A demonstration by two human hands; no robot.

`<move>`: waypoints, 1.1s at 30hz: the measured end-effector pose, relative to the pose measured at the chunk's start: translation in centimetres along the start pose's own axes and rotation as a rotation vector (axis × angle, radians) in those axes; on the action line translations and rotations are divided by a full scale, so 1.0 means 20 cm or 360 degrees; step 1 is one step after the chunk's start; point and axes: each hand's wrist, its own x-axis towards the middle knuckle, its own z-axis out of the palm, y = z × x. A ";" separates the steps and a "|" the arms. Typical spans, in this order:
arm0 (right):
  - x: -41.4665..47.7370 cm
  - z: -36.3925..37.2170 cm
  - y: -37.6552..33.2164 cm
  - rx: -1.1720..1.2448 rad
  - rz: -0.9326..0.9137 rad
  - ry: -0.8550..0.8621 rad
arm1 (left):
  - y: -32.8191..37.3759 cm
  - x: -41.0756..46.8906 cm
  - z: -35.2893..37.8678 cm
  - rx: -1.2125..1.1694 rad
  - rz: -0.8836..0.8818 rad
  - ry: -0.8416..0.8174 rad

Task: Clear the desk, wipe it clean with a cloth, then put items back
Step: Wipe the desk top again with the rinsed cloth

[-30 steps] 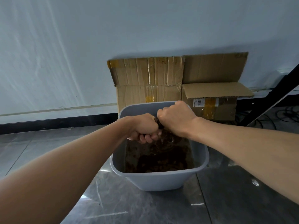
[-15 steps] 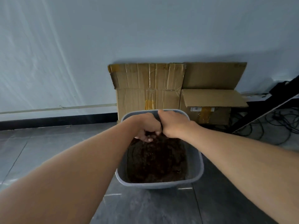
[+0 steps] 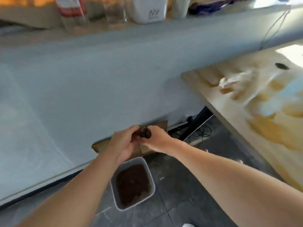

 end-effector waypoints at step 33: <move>-2.54 -1.67 0.95 0.0294 0.0891 0.1905 | -0.85 -1.78 2.60 0.1087 -0.0386 -0.1300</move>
